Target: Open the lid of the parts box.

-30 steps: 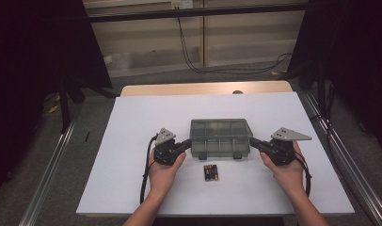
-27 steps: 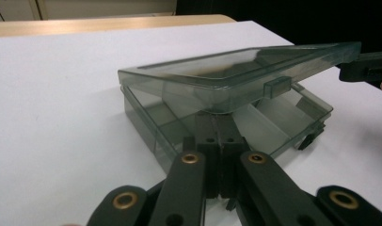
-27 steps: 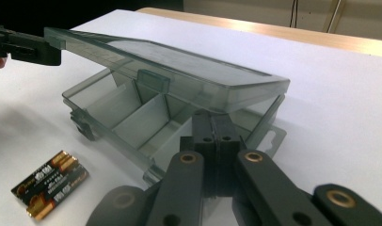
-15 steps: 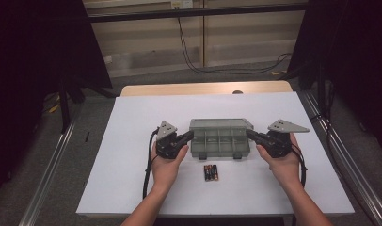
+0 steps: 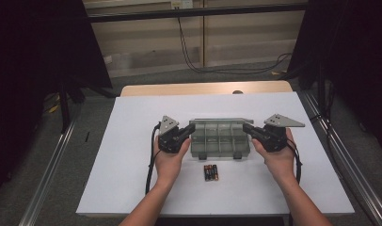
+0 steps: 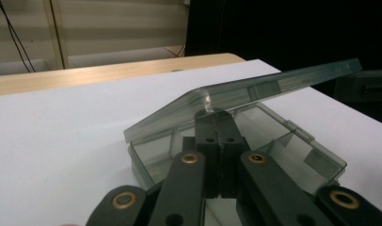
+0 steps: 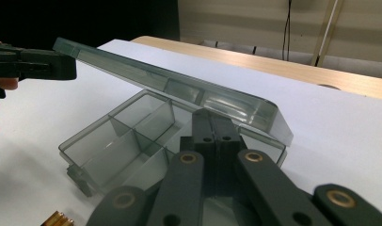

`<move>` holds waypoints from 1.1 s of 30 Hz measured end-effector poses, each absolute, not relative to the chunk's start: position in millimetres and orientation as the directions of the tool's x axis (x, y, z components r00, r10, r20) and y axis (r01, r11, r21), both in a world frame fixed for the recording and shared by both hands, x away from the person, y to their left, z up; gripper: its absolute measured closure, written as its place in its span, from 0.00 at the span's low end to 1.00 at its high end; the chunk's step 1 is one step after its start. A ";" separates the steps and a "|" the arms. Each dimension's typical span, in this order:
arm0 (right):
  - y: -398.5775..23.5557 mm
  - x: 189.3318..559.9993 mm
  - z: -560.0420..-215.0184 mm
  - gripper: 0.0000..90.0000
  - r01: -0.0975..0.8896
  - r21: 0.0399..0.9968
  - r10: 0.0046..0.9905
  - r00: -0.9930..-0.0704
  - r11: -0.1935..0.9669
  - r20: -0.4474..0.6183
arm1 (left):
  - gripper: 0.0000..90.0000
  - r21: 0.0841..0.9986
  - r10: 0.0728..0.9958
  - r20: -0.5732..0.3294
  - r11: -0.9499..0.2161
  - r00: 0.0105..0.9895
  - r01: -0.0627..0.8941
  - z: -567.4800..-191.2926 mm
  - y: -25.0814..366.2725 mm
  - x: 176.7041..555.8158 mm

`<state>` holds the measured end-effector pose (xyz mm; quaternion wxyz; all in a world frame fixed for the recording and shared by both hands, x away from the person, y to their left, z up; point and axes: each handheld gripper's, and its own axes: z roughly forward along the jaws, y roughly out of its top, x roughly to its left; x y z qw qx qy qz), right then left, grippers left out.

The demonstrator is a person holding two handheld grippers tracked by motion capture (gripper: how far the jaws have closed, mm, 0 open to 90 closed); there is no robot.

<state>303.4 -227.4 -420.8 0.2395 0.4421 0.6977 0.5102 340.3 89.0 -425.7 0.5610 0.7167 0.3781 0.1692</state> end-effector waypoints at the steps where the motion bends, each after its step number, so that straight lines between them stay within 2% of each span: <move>1: -228.0 304.1 -420.1 1.00 0.374 0.924 0.858 -0.498 0.081 0.126 | 1.00 0.932 0.738 -0.179 -0.084 0.650 0.352 -424.7 88.6 341.0; 4: -231.5 306.0 -415.4 1.00 0.376 0.926 0.855 -0.490 0.031 0.170 | 0.99 0.938 0.743 -0.178 -0.070 0.645 0.339 -422.8 87.4 343.3; 10: -229.1 313.2 -410.2 1.00 0.375 0.926 0.860 -0.486 0.043 0.157 | 0.99 0.944 0.746 -0.166 -0.069 0.645 0.323 -418.8 86.7 346.5; 13: -226.9 316.5 -408.6 1.00 0.374 0.926 0.859 -0.490 0.050 0.152 | 0.89 0.945 0.730 -0.163 -0.077 0.663 0.317 -417.7 89.3 344.1; 18: -224.0 321.1 -406.9 1.00 0.370 0.928 0.860 -0.487 0.045 0.152 | 0.53 0.942 0.729 -0.187 -0.057 0.658 0.331 -420.3 98.3 343.1; 20: -223.4 322.3 -406.4 1.00 0.366 0.930 0.862 -0.484 0.044 0.149 | 0.35 0.936 0.735 -0.199 -0.054 0.648 0.349 -421.8 101.3 346.3; 22: -223.6 323.2 -406.1 1.00 0.367 0.929 0.860 -0.489 0.050 0.147 | 0.00 0.917 0.797 -0.173 -0.083 0.579 0.389 -423.9 101.8 350.8; 24: -224.1 324.3 -405.9 1.00 0.366 0.929 0.861 -0.487 0.045 0.150 | 0.00 0.902 0.803 -0.217 -0.053 0.556 0.429 -427.5 104.3 357.9; 25: -224.4 325.0 -405.8 1.00 0.368 0.929 0.863 -0.482 0.042 0.151 | 0.00 0.895 0.783 -0.236 -0.055 0.576 0.442 -429.4 106.2 361.6; 28: -226.2 327.4 -405.0 1.00 0.367 0.929 0.865 -0.479 0.042 0.150 | 0.01 0.890 0.788 -0.219 -0.081 0.575 0.449 -432.9 103.5 369.4; 33: -227.1 330.6 -401.6 1.00 0.366 0.929 0.869 -0.475 0.052 0.138 | 0.19 0.895 0.801 -0.160 -0.129 0.576 0.428 -436.9 95.6 379.9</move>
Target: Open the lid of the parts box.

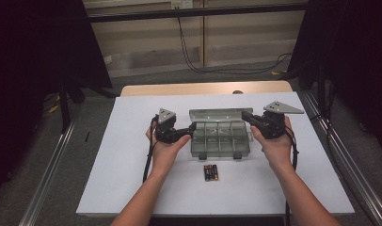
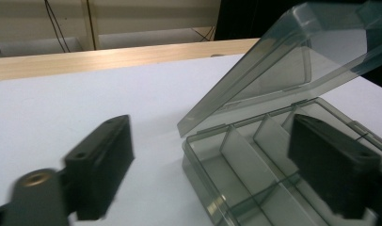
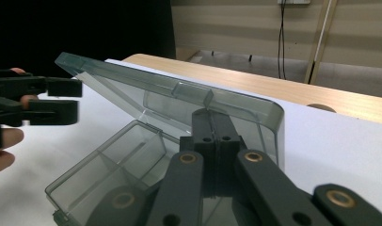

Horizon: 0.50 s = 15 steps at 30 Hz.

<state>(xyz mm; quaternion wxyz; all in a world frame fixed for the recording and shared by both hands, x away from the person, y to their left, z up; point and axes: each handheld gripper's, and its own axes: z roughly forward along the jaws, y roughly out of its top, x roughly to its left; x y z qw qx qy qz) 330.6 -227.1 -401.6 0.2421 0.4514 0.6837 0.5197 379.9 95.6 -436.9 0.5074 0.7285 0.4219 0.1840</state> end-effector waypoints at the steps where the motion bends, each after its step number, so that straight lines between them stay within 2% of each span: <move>1: -227.4 331.1 -400.8 1.00 0.367 0.929 0.871 -0.472 0.052 0.138 | 0.24 0.893 0.798 -0.159 -0.136 0.581 0.430 -437.3 93.9 381.8; 3: -227.6 332.4 -399.5 1.00 0.364 0.930 0.869 -0.474 0.049 0.140 | 0.34 0.889 0.789 -0.155 -0.150 0.594 0.432 -438.5 90.5 385.3; 9: -227.1 335.6 -398.3 1.00 0.362 0.931 0.874 -0.467 0.051 0.133 | 0.57 0.894 0.823 -0.133 -0.141 0.552 0.426 -438.5 85.6 391.4; 15: -226.6 339.5 -398.1 1.00 0.362 0.930 0.877 -0.466 0.066 0.119 | 0.76 0.885 0.823 -0.100 -0.184 0.560 0.428 -439.3 82.6 400.7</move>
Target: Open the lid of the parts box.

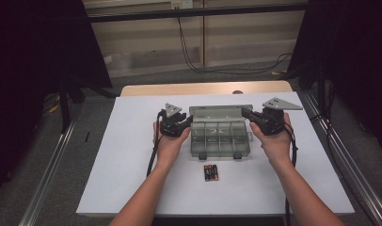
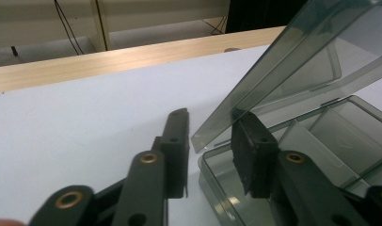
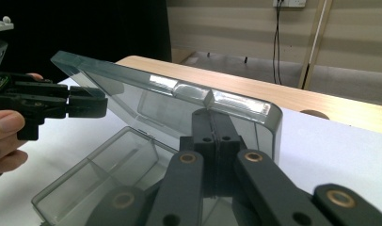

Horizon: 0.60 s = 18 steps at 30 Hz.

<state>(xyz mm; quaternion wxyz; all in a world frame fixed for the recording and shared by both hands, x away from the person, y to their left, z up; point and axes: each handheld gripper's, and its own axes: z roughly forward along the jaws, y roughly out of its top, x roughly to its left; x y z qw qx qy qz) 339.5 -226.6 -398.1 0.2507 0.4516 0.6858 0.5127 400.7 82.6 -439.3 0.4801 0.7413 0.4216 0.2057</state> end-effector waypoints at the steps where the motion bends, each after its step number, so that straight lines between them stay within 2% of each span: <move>1: -226.7 340.2 -398.1 1.00 0.360 0.930 0.876 -0.469 0.071 0.115 | 0.79 0.885 0.820 -0.098 -0.188 0.564 0.426 -438.4 82.0 401.3; 5: -228.9 341.8 -397.5 1.00 0.357 0.932 0.879 -0.463 0.067 0.115 | 0.87 0.895 0.825 -0.066 -0.200 0.561 0.399 -435.0 76.4 398.4; 9: -232.1 338.4 -398.6 1.00 0.355 0.932 0.876 -0.470 0.075 0.109 | 0.90 0.902 0.830 -0.051 -0.200 0.555 0.383 -434.0 74.2 397.5; 10: -233.6 336.5 -399.1 0.97 0.355 0.931 0.872 -0.479 0.083 0.104 | 0.90 0.903 0.829 -0.057 -0.194 0.556 0.382 -434.2 74.8 397.9; 12: -236.3 331.3 -399.6 0.88 0.353 0.931 0.859 -0.501 0.091 0.106 | 0.92 0.904 0.826 -0.070 -0.184 0.559 0.385 -434.2 76.2 399.1; 13: -237.3 328.1 -400.1 0.80 0.353 0.930 0.854 -0.512 0.104 0.098 | 0.92 0.904 0.824 -0.074 -0.182 0.561 0.386 -434.1 76.3 399.3; 15: -239.3 321.7 -401.7 0.63 0.337 0.931 0.869 -0.493 0.140 0.048 | 0.92 0.904 0.827 -0.075 -0.179 0.557 0.388 -434.1 76.5 399.6; 18: -244.5 317.6 -407.3 0.46 0.340 0.929 0.880 -0.474 0.146 0.035 | 0.92 0.904 0.828 -0.091 -0.164 0.553 0.394 -434.5 76.1 400.3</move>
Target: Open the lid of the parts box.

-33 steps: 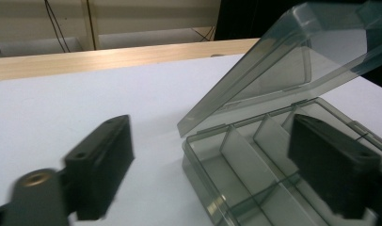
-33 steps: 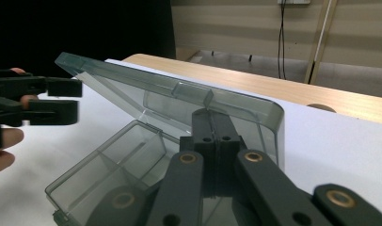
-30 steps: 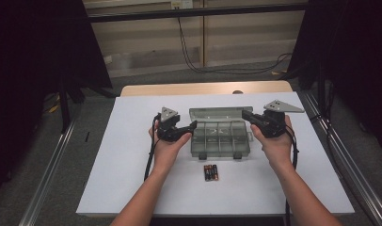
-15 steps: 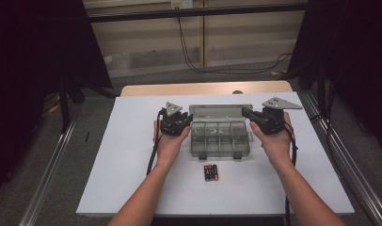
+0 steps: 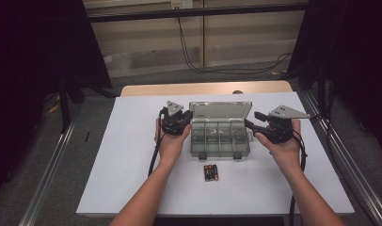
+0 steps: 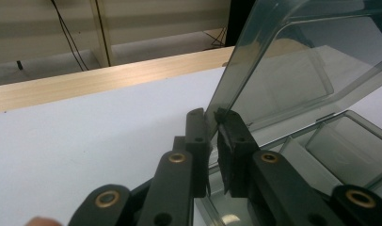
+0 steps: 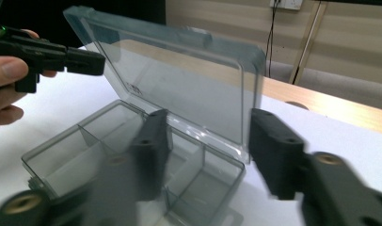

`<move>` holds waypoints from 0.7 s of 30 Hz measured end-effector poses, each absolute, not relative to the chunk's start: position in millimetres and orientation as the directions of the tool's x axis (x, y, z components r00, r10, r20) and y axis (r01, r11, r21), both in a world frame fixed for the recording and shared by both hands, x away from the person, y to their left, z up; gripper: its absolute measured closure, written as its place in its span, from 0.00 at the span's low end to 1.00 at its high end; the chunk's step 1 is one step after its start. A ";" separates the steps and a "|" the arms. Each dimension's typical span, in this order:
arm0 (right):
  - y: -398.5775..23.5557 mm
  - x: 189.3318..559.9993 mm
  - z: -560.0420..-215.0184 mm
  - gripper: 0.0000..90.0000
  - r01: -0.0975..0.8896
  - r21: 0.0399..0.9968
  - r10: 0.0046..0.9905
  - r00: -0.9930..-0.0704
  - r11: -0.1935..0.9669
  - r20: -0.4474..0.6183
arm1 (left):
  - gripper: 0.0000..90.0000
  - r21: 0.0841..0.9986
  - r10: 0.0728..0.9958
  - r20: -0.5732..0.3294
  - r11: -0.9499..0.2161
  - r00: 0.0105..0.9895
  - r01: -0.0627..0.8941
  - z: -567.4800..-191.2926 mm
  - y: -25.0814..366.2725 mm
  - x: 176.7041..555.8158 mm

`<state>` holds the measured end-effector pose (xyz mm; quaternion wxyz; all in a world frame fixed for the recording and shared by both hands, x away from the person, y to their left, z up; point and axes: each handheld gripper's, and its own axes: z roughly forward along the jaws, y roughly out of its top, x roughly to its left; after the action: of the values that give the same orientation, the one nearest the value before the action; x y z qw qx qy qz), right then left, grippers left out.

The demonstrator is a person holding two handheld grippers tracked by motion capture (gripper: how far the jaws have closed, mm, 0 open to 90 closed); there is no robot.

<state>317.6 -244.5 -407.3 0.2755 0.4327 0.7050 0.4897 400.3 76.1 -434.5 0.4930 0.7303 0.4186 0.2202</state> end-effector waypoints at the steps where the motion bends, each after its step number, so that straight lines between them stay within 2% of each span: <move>1: -246.4 318.3 -409.6 0.41 0.342 0.928 0.886 -0.463 0.145 0.032 | 0.92 0.905 0.828 -0.098 -0.157 0.552 0.396 -434.7 76.3 400.7; 3: -249.5 322.2 -413.7 0.33 0.368 0.921 0.900 -0.433 0.125 0.050 | 0.92 0.905 0.830 -0.105 -0.149 0.548 0.398 -434.7 76.2 401.6; 6: -252.7 331.4 -419.5 0.27 0.395 0.914 0.933 -0.356 0.094 0.058 | 0.92 0.905 0.828 -0.121 -0.134 0.548 0.403 -435.1 76.9 402.8; 8: -253.7 339.8 -424.8 0.28 0.425 0.903 0.945 -0.316 0.063 0.082 | 0.92 0.904 0.827 -0.128 -0.131 0.548 0.408 -435.2 77.6 403.5; 10: -254.1 347.0 -430.6 0.30 0.445 0.894 0.943 -0.317 0.055 0.099 | 0.92 0.903 0.822 -0.151 -0.111 0.549 0.415 -435.8 77.8 404.3; 15: -252.2 357.2 -443.7 0.47 0.432 0.901 0.939 -0.322 0.033 0.119 | 0.92 0.902 0.820 -0.172 -0.092 0.546 0.422 -436.8 78.7 406.3; 19: -249.7 359.9 -443.9 0.65 0.389 0.921 0.935 -0.334 0.019 0.121 | 0.92 0.900 0.818 -0.181 -0.086 0.546 0.427 -436.7 78.8 407.8; 21: -247.2 360.6 -442.6 0.69 0.379 0.925 0.931 -0.345 0.026 0.116 | 0.92 0.900 0.820 -0.182 -0.084 0.543 0.428 -436.3 78.5 408.5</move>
<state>360.6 -247.2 -442.6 0.2821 0.4977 0.6584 0.4892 408.5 78.5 -436.3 0.5153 0.7113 0.4385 0.1901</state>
